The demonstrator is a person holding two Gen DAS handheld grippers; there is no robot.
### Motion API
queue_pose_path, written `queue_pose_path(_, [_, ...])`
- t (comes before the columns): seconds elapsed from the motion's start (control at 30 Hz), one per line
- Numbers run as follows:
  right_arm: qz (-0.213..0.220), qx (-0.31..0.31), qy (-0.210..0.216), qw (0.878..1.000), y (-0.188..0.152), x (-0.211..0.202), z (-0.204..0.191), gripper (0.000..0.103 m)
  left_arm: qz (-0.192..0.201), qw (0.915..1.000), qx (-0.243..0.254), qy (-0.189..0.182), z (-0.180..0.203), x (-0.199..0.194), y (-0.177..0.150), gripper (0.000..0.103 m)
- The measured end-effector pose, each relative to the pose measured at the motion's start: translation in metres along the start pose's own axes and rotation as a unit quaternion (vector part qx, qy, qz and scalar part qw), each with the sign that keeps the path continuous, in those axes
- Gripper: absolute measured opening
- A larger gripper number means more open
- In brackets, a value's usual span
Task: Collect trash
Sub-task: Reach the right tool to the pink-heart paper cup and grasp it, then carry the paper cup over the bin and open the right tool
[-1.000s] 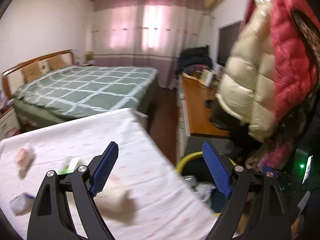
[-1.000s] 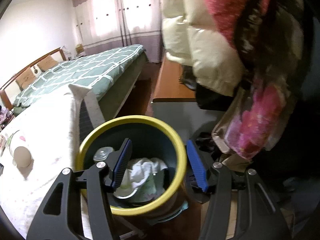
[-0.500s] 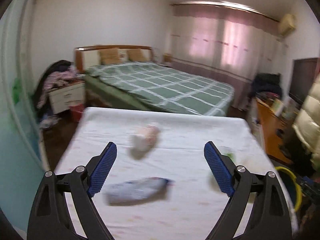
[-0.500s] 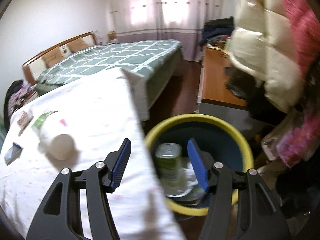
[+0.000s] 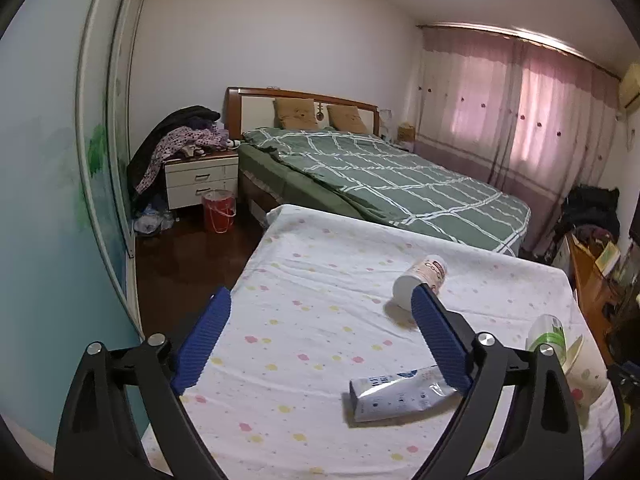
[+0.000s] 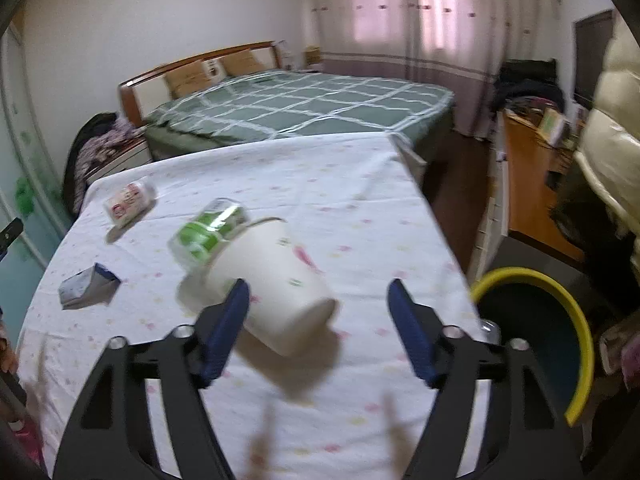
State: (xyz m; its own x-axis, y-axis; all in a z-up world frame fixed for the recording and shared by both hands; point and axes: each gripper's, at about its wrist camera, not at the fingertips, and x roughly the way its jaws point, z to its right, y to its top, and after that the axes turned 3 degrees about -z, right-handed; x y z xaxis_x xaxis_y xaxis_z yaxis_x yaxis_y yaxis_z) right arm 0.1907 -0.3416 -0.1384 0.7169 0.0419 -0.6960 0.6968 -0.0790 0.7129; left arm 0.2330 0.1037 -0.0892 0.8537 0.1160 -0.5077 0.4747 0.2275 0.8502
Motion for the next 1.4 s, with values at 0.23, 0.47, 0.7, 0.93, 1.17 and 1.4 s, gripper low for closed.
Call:
queue_pose_path(0.23, [-0.038, -0.042, 0.014, 0.998, 0.006, 0.033, -0.017, 0.084, -0.002, 1.0000, -0.004, -0.002, 0.004, 0.001, 0.000, 0.091])
queue_pose_path(0.47, [-0.056, -0.038, 0.024, 0.997, -0.002, 0.045, -0.013, 0.083, 0.000, 1.0000, 0.002, -0.006, 0.010, -0.002, 0.001, 0.092])
queue_pose_path(0.7, [-0.048, -0.027, 0.035, 0.998, -0.007, 0.037, -0.011, 0.068, -0.001, 0.9999, 0.007, -0.008, 0.014, -0.001, 0.000, 0.092])
queue_pose_path(0.93, [-0.037, 0.012, 0.045, 0.998, -0.017, 0.019, 0.003, 0.062, 0.002, 0.9998, 0.014, -0.012, 0.018, -0.002, -0.002, 0.092])
queue_pose_path(1.17, [0.000, 0.073, 0.016, 0.997, -0.023, -0.012, 0.044, 0.062, 0.006, 0.9996, 0.022, -0.017, 0.023, -0.006, -0.003, 0.092])
queue_pose_path(1.4, [0.035, 0.145, -0.080, 0.985, -0.027, -0.030, 0.101, 0.062, 0.008, 0.9994, 0.028, -0.020, 0.026, -0.009, -0.004, 0.092])
